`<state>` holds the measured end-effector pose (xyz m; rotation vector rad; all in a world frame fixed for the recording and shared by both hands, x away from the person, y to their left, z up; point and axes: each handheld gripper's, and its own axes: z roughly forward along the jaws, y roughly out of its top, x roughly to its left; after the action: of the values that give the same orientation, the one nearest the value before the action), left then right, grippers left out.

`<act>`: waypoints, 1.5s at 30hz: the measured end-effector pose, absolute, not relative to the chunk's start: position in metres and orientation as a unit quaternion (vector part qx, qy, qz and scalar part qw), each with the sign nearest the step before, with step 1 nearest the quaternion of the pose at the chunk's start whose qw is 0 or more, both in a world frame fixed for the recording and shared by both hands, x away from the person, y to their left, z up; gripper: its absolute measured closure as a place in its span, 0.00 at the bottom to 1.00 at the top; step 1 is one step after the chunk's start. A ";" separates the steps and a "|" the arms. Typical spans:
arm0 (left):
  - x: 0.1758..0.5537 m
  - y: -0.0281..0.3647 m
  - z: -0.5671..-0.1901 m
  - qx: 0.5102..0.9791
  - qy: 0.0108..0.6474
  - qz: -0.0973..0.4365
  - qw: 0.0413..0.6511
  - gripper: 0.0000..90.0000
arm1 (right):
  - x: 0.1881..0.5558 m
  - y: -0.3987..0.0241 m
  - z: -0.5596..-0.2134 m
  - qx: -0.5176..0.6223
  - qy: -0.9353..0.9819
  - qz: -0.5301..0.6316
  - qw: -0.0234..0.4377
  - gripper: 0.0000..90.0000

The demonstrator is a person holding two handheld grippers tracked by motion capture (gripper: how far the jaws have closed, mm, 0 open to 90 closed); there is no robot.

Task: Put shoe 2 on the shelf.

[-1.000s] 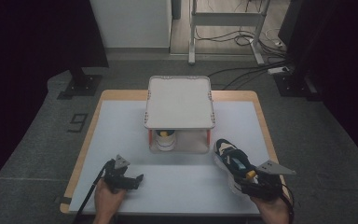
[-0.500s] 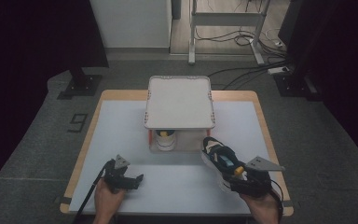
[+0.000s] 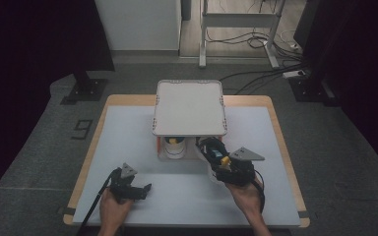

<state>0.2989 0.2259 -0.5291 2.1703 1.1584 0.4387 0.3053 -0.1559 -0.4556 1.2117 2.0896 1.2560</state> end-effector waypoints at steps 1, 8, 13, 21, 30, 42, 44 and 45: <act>0.299 0.226 -0.529 0.824 0.440 0.166 0.316 0.02 | 0.310 -0.153 -0.458 0.436 0.749 0.452 0.212 0.32; 0.299 0.226 -0.529 0.824 0.439 0.166 0.316 0.02 | 0.327 -0.139 -0.465 0.441 0.745 0.448 0.224 0.32; 0.299 0.226 -0.529 0.824 0.439 0.166 0.316 0.02 | 0.337 -0.133 -0.475 0.452 0.732 0.455 0.230 0.32; 0.299 0.226 -0.529 0.824 0.440 0.167 0.316 0.02 | 0.348 -0.124 -0.494 0.461 0.732 0.446 0.228 0.27; 0.299 0.226 -0.529 0.824 0.440 0.167 0.316 0.02 | 0.337 -0.134 -0.484 0.427 0.766 0.427 0.218 0.15; 0.299 0.226 -0.529 0.824 0.439 0.167 0.316 0.02 | 0.310 -0.157 -0.478 0.360 0.808 0.438 0.161 0.90; 0.299 0.226 -0.529 0.824 0.440 0.167 0.316 0.02 | 0.320 -0.154 -0.483 0.358 0.810 0.436 0.159 0.97; 0.299 0.226 -0.529 0.824 0.440 0.167 0.316 0.02 | 0.323 -0.152 -0.484 0.354 0.808 0.445 0.156 0.97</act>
<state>0.2989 0.2260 -0.5292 2.1702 1.1577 0.4388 0.3230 -0.1525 -0.4844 1.0139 2.3139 1.2736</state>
